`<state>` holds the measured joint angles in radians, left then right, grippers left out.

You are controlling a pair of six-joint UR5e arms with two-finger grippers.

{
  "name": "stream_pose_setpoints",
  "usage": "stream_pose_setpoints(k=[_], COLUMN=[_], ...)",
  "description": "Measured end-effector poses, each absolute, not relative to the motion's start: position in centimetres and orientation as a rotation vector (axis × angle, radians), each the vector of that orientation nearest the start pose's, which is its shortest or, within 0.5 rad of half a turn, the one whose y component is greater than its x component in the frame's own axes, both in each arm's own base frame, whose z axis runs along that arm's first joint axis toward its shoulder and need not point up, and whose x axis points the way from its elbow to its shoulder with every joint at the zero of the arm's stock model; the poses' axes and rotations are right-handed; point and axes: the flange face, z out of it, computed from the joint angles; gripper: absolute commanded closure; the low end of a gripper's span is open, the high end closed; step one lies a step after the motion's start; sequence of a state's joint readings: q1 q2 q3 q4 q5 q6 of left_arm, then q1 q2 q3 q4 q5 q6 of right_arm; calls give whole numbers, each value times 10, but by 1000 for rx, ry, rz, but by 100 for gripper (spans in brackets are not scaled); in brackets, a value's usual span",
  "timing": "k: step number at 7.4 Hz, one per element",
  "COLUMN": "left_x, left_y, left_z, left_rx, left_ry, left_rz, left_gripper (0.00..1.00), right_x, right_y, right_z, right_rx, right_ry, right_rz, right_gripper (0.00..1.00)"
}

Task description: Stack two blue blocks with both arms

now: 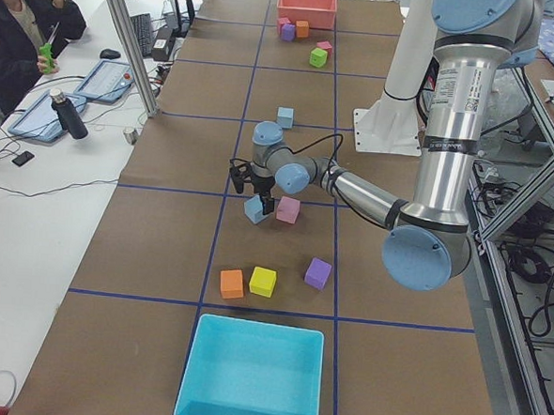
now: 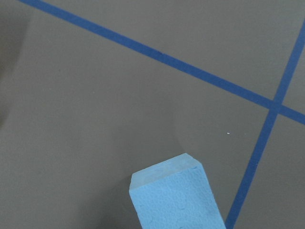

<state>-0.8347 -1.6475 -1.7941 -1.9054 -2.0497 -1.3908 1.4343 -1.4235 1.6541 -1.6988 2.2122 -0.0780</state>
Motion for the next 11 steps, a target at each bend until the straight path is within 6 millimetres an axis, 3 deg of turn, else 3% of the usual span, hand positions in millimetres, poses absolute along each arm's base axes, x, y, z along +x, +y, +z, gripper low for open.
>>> stream_pose_setpoints(k=[2, 6, 9, 11], left_x=[311, 328, 323, 320], left_y=[-463, -473, -469, -466], left_z=[491, 488, 463, 457], left_rx=[-120, -126, -115, -121], left_ry=[758, 760, 803, 817], left_rz=[-483, -481, -460, -451], left_gripper=[2, 2, 2, 2], right_x=[-1, 0, 0, 0], right_y=[-557, -557, -557, -557], right_z=[562, 564, 564, 563], right_rx=[83, 83, 82, 83], right_ry=[-633, -613, -614, -614], right_rz=[-239, -237, -236, -236], right_gripper=[0, 0, 0, 0])
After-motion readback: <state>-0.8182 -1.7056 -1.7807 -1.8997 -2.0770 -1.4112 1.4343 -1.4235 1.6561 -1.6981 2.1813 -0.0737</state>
